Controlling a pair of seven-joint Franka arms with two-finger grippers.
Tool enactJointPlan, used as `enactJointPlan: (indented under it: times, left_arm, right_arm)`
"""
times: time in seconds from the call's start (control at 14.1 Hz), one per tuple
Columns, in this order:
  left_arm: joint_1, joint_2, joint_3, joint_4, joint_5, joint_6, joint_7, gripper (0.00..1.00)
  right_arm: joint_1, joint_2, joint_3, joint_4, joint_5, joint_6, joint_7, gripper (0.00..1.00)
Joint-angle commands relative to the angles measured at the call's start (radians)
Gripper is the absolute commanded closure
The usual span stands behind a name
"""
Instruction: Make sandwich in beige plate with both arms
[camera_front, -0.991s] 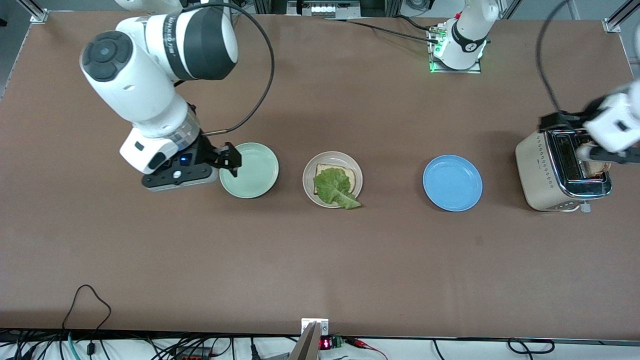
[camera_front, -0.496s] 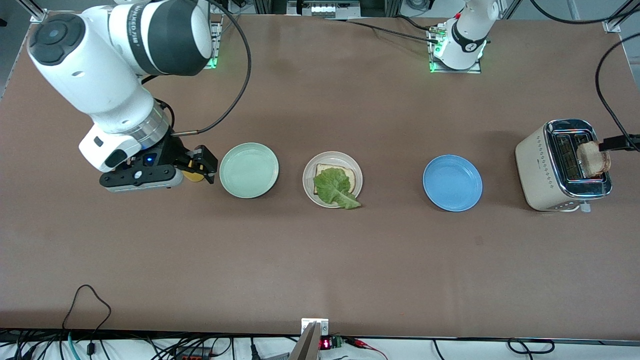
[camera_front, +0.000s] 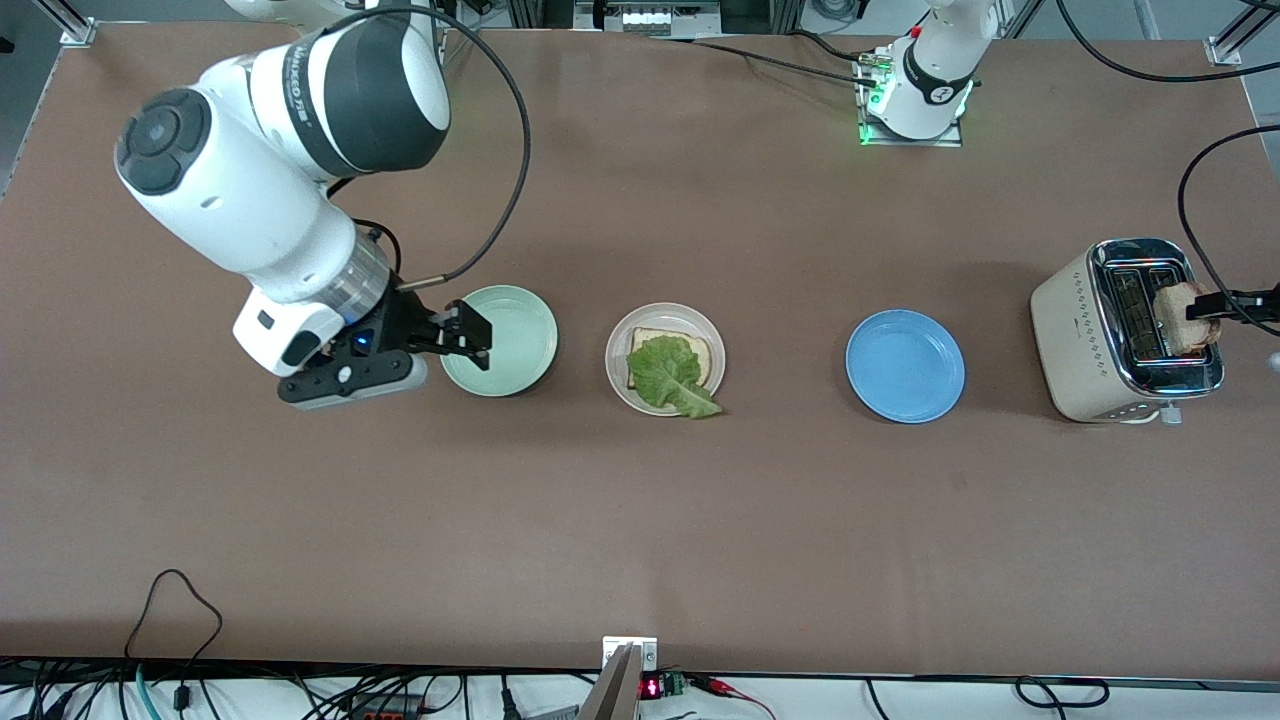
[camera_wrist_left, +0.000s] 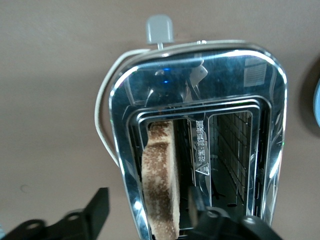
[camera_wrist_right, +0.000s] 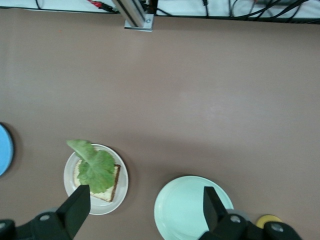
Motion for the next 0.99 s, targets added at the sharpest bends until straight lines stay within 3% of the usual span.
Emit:
enactJointPlan:
  times: [0.0,0.14,0.28,0.42,0.57,0.71,0.78,0.92]
  left_arm:
    - [0.009,-0.029,-0.019,-0.025,0.004,-0.021,0.020,0.88]
    - [0.009,-0.029,-0.019,-0.023,-0.017,-0.029,0.020,0.98]
    - [0.007,-0.030,-0.020,-0.017,-0.017,-0.033,0.022,0.99]
    - [0.006,-0.041,-0.020,-0.003,-0.016,-0.071,0.023,0.99]
    - [0.001,-0.055,-0.023,0.055,-0.014,-0.166,0.025,0.99]
    - [-0.005,-0.055,-0.055,0.183,-0.013,-0.329,0.042,0.99]
    - [-0.008,-0.055,-0.066,0.237,-0.007,-0.405,0.057,0.99]
    - [-0.023,-0.055,-0.106,0.318,-0.008,-0.536,0.065,0.99]
  right_arm:
    - [-0.165,-0.097,0.259,0.075,-0.132,0.004,0.035,0.00]
    - [-0.274,-0.178,0.498,0.072,-0.325,0.050,0.052,0.00]
    - [-0.419,-0.249,0.736,0.066,-0.520,0.065,0.128,0.00]
    - [-0.560,-0.301,0.934,0.047,-0.675,0.058,0.167,0.00]
    - [-0.695,-0.395,1.068,-0.058,-0.779,0.061,0.171,0.00]
    - [-0.841,-0.478,1.177,-0.152,-0.855,0.056,0.170,0.00]
    - [-0.899,-0.516,1.220,-0.193,-0.913,0.056,0.171,0.00]
    - [-1.033,-0.600,1.298,-0.299,-0.939,0.065,0.173,0.00]
